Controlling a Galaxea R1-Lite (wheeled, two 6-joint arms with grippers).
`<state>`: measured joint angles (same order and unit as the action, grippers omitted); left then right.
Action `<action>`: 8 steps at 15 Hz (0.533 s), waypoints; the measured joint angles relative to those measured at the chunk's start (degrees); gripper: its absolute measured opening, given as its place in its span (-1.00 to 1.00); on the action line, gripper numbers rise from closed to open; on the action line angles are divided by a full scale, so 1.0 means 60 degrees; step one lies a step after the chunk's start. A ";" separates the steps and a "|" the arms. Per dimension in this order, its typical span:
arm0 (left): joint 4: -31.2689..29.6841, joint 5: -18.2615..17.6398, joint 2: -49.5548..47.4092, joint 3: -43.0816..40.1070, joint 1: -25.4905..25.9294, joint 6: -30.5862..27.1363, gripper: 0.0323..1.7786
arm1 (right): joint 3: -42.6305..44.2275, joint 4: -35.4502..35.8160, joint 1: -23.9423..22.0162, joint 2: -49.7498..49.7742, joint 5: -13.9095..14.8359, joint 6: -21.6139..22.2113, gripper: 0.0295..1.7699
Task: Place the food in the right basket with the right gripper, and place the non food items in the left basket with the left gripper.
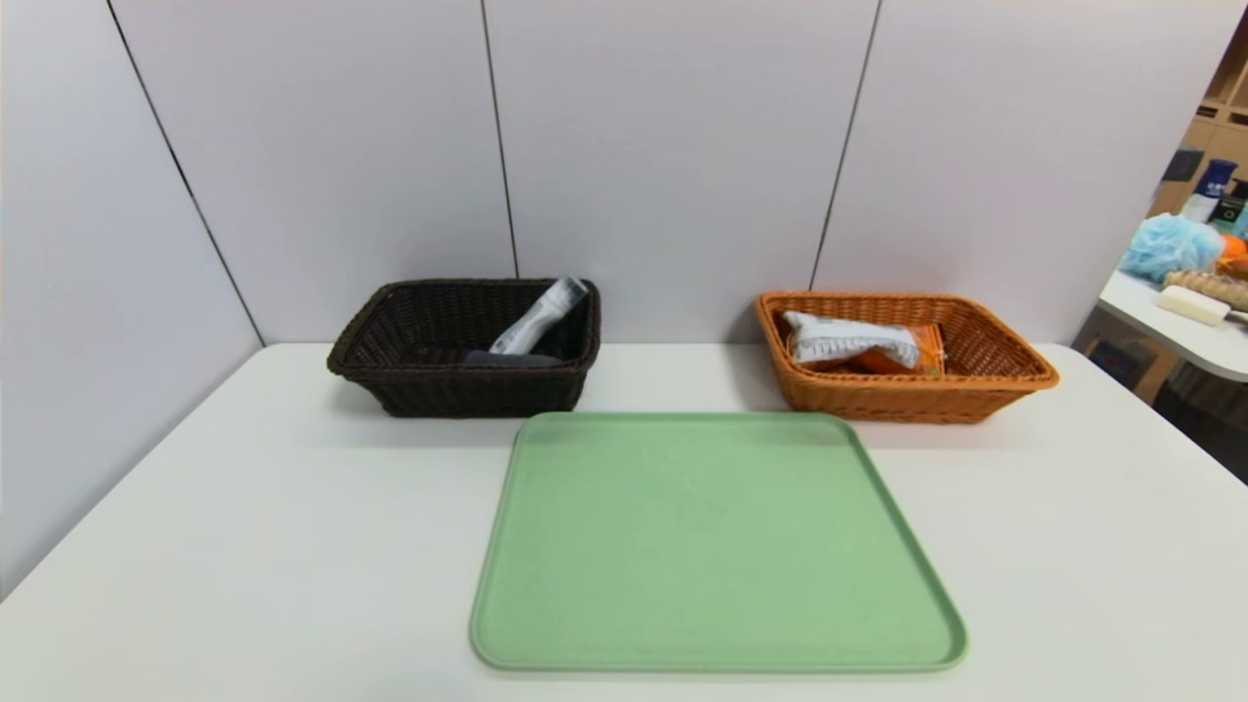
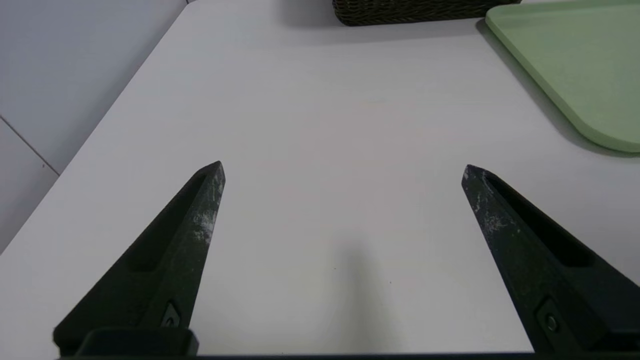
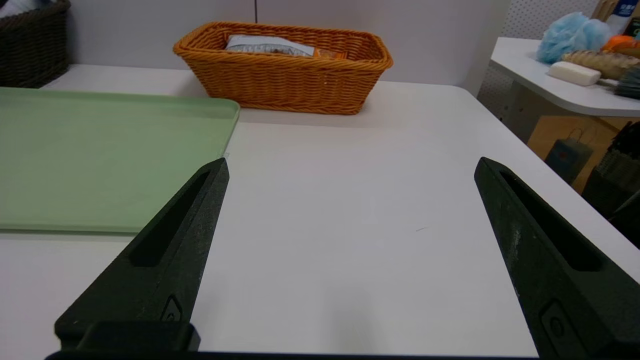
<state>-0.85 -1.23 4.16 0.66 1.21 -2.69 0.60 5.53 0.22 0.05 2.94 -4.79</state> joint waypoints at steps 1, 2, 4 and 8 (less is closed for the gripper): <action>0.0057 0.0000 -0.0156 -0.0043 -0.0008 -0.0043 0.90 | -0.0037 -0.0004 0.0000 0.0000 -0.0183 0.0010 0.91; 0.0093 0.0000 -0.0307 -0.0065 -0.0018 -0.0055 0.90 | -0.0069 -0.0014 0.0000 0.0000 -0.0329 0.0008 0.91; 0.0051 0.0033 -0.0518 -0.0093 -0.0026 -0.0059 0.90 | -0.0091 -0.0378 -0.0002 0.0000 -0.0431 0.0043 0.91; 0.0087 0.0091 -0.0666 -0.0110 -0.0033 0.0201 0.90 | -0.0095 -0.0971 -0.0002 -0.0004 -0.0449 0.0382 0.91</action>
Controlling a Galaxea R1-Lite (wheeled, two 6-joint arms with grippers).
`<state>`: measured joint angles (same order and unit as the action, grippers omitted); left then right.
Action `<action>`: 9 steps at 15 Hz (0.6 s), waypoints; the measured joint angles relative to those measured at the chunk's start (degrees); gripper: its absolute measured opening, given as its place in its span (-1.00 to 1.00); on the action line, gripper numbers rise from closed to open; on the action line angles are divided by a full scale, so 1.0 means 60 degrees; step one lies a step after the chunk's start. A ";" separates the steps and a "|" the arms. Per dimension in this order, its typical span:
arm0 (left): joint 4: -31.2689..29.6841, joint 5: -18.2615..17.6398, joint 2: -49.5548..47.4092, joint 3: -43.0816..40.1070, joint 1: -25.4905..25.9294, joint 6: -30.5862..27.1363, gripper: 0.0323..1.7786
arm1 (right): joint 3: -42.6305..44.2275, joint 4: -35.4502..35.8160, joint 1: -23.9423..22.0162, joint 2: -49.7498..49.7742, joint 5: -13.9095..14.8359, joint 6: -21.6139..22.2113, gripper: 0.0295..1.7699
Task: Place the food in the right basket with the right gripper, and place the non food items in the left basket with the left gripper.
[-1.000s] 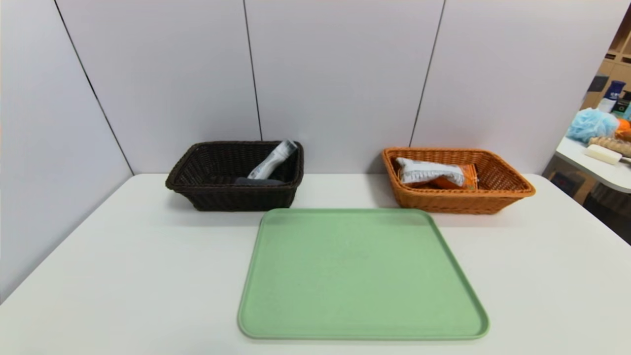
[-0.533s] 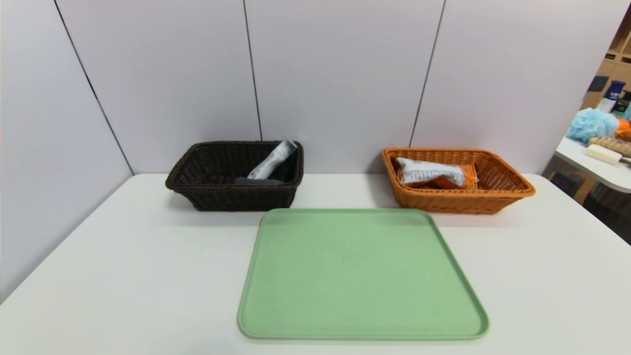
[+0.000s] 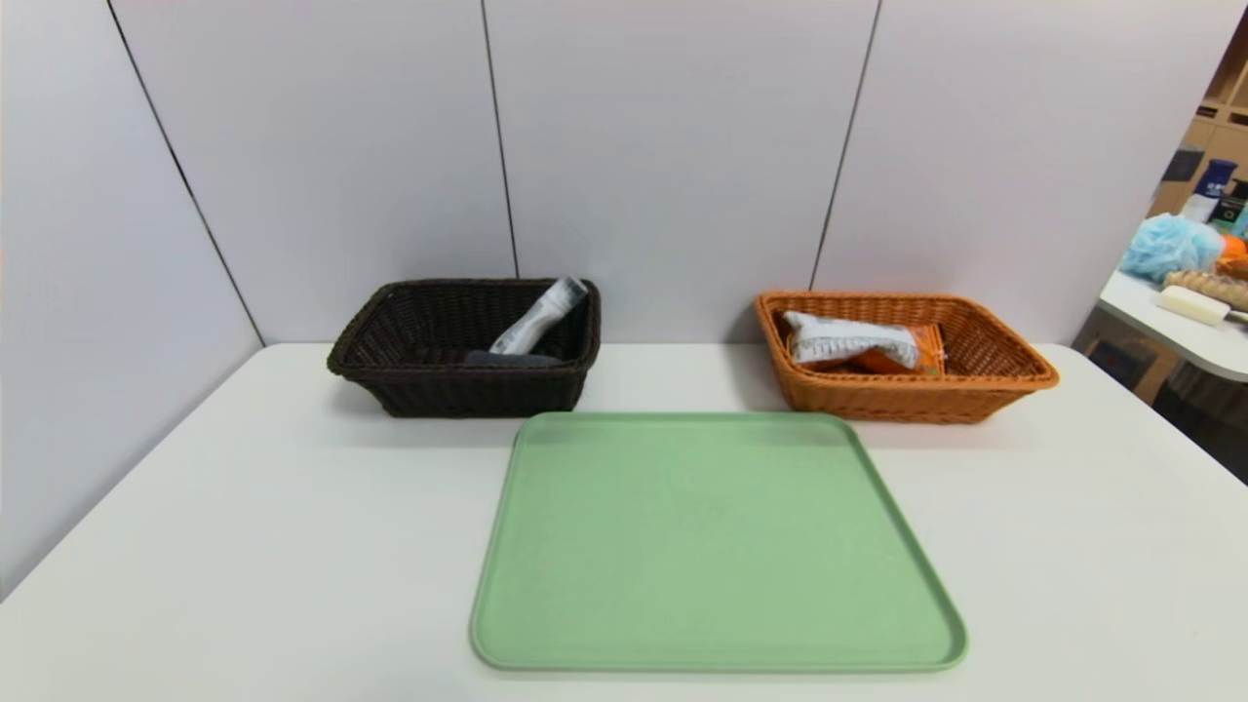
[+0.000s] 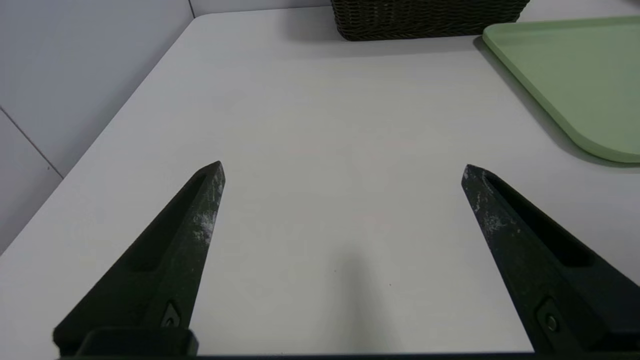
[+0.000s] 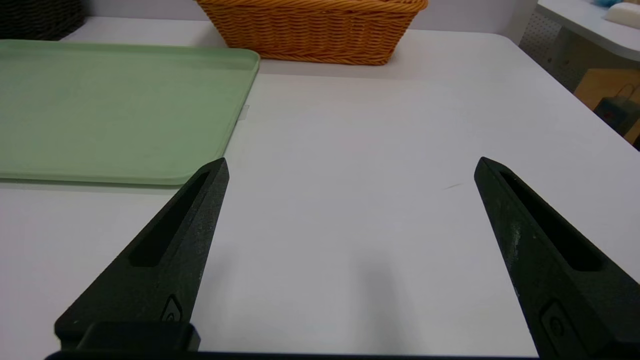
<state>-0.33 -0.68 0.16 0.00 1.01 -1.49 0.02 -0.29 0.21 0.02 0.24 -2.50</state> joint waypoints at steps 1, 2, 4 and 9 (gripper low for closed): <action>-0.0026 0.0000 -0.0004 0.0000 0.0000 0.0171 0.90 | 0.0000 0.0008 0.0000 0.0000 -0.0004 0.0026 0.91; -0.0033 0.0004 -0.0008 0.0000 0.0004 0.0307 0.90 | -0.0004 0.0004 0.0000 0.0000 -0.0004 0.0055 0.91; -0.0030 0.0047 -0.0014 0.0000 0.0004 0.0412 0.90 | -0.0004 -0.0020 -0.0004 0.0000 0.0000 0.0065 0.91; -0.0037 0.0063 -0.0018 0.0000 0.0004 0.0421 0.90 | -0.0004 -0.0002 -0.0008 0.0000 0.0000 0.0065 0.91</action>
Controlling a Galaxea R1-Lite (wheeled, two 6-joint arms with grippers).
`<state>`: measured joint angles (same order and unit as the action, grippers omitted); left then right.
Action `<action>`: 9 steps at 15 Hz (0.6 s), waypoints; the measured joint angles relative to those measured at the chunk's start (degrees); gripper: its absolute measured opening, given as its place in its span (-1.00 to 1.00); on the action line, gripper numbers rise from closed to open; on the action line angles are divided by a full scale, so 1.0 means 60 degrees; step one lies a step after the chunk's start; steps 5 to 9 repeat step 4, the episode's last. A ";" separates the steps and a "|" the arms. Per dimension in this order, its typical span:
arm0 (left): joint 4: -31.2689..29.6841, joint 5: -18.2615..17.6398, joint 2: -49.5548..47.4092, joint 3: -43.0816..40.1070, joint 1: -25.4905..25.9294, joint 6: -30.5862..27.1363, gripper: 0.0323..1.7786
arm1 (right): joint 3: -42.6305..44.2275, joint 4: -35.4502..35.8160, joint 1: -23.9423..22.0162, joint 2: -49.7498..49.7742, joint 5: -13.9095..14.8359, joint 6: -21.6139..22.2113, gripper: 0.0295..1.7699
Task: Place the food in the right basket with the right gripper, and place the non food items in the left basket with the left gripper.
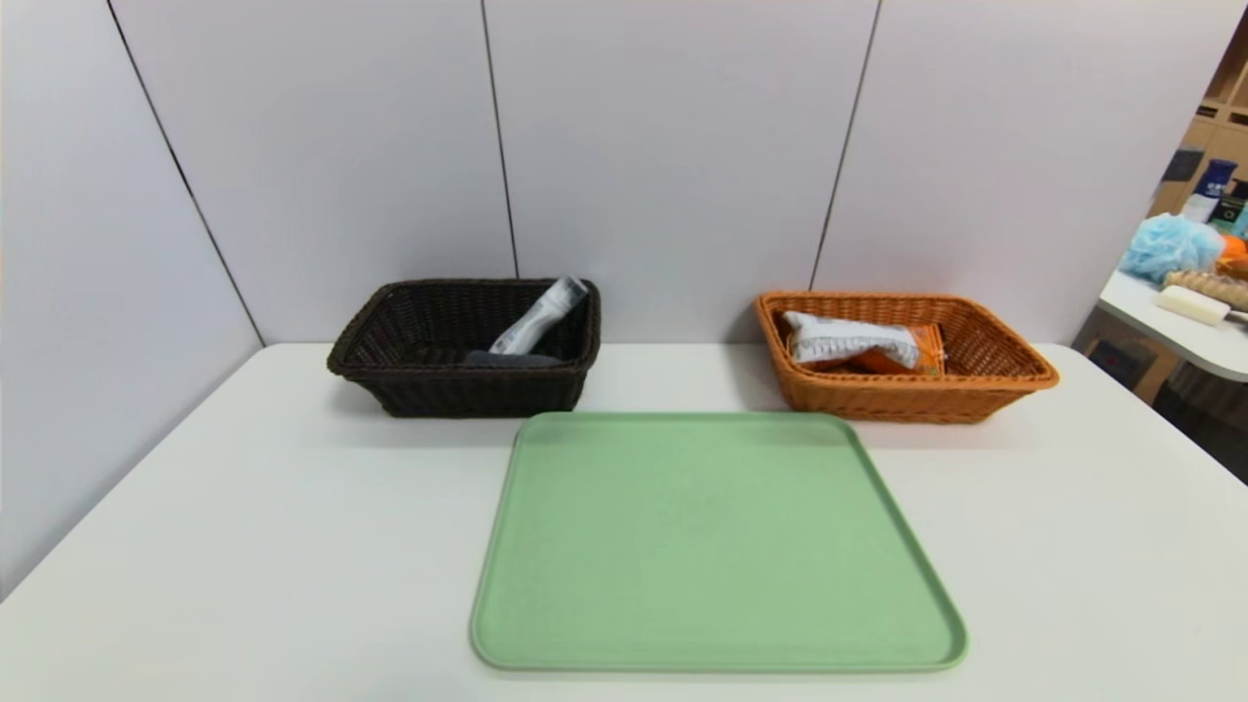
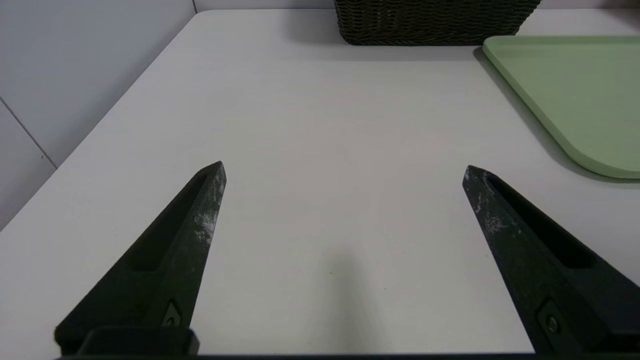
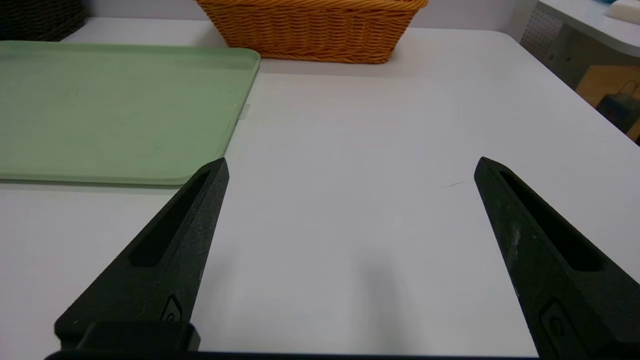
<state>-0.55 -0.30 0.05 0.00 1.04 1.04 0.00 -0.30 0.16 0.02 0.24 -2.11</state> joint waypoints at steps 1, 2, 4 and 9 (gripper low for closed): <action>0.0000 0.0000 0.0000 0.0000 0.0000 0.0000 0.90 | 0.0000 0.0002 0.0000 0.0000 0.0004 0.0026 0.91; 0.0000 0.0000 0.0000 0.0000 0.0000 -0.0004 0.90 | 0.0000 0.0000 0.0000 0.0000 0.0000 0.0055 0.91; 0.0000 0.0006 0.0000 0.0000 0.0000 -0.0004 0.90 | 0.0000 0.0000 0.0000 0.0000 0.0000 0.0177 0.91; 0.0000 0.0006 0.0000 0.0000 0.0000 -0.0004 0.90 | 0.0000 0.0000 0.0000 0.0000 0.0000 0.0177 0.91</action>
